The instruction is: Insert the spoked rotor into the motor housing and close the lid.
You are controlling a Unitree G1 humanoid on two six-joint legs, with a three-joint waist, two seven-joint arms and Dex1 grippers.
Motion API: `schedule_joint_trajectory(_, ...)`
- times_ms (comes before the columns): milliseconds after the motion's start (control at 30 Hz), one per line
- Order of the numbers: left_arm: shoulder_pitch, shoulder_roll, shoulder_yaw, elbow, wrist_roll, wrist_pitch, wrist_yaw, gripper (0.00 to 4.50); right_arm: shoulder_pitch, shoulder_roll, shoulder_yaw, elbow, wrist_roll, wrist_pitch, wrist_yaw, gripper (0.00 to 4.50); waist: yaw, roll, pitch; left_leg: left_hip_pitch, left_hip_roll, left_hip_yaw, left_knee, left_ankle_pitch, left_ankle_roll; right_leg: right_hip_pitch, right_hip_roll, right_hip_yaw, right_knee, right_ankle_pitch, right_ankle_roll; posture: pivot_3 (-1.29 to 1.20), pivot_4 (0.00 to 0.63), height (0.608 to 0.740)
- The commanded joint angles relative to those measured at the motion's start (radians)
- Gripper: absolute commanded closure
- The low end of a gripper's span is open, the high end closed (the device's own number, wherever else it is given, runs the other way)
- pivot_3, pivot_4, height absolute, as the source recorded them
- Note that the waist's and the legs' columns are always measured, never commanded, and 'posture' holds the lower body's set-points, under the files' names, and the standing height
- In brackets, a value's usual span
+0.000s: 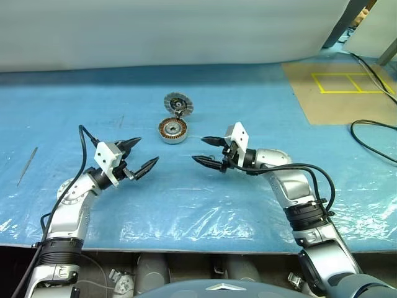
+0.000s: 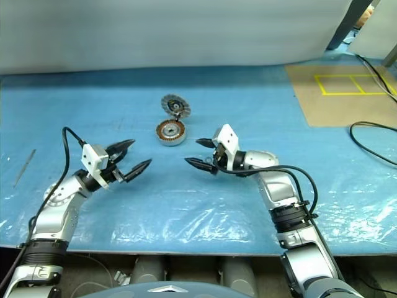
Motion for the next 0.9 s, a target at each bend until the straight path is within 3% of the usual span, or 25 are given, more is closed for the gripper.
schedule_joint_trajectory(33,0.003,0.013,0.013,-0.049,-0.012,0.004,0.007,0.0,-0.024,-0.003,-0.004,-0.013,0.013,-0.023,0.008,0.85,0.0,0.0,0.0,0.0,0.0,0.0,0.0,0.0,0.0,0.0,0.0,0.0,0.0,0.0,0.0,0.0,0.15,0.74)
schedule_joint_trajectory(600,0.049,0.02,0.017,-0.124,-0.017,0.032,0.016,0.0,-0.048,0.013,0.018,0.011,0.003,-0.042,0.027,0.85,-0.001,0.0,0.0,0.0,0.0,0.0,0.002,0.0,0.0,0.0,0.0,0.0,0.003,-0.001,-0.002,0.0,0.15,0.74)
schedule_joint_trajectory(900,0.13,0.019,0.042,-0.179,-0.009,0.022,0.067,0.0,-0.199,0.072,0.068,0.148,-0.043,-0.039,0.023,0.85,-0.005,0.0,0.0,0.001,0.0,0.0,0.003,0.0,0.0,0.0,0.0,0.001,0.005,-0.002,-0.004,0.0,0.15,0.74)
